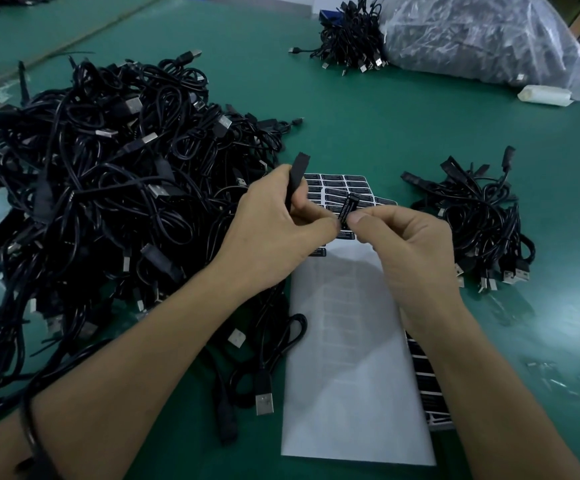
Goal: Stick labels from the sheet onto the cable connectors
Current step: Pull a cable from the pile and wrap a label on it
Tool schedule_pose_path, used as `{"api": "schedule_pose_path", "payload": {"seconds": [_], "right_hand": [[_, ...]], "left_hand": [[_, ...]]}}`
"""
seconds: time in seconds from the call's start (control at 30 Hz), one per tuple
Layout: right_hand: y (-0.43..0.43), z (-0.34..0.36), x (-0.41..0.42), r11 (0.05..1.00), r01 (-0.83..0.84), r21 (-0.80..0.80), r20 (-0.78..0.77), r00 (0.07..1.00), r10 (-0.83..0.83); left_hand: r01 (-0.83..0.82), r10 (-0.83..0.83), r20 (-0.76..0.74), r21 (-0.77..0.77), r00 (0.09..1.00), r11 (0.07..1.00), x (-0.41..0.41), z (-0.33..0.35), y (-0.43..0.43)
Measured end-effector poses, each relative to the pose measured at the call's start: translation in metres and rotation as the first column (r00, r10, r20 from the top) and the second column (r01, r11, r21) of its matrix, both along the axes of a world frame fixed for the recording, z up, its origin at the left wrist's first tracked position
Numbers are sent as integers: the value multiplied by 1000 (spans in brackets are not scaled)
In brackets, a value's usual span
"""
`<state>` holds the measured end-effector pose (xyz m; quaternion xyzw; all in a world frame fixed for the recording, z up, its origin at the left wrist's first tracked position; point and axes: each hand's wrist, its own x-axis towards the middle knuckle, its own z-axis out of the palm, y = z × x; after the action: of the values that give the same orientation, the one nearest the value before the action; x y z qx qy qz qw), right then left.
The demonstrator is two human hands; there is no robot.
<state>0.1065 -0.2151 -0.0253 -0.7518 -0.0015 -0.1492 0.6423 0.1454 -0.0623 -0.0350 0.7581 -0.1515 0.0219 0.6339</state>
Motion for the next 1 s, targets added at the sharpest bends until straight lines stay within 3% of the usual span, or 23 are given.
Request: {"api": "schedule_pose_path", "payload": {"seconds": [0.17,0.27,0.57,0.77,0.9,1.0], "right_hand": [[-1,-3,0,996,90,-18,14,996,-89],[-3,-4,1,988,156,17,53,986,-157],[0,-1,-1,990,19,143,116,993,-36],[-4,0,0,972,71,222,83,992,-91],[-3,0,0,970,101,223,92,988,-124],[-3,1,0,957,132,258,95,982,-161]], "left_hand": [[-53,53,-3,46,999,998,-2,0,-3],[3,-1,-64,26,998,1000,-4,0,-4],[162,-179,41,272,983,948,-5,-2,-2],[30,-60,122,233,991,972,-6,0,-2],[26,-63,127,273,990,962,-6,0,-1],[27,-50,107,206,993,978,-4,0,-2]]}}
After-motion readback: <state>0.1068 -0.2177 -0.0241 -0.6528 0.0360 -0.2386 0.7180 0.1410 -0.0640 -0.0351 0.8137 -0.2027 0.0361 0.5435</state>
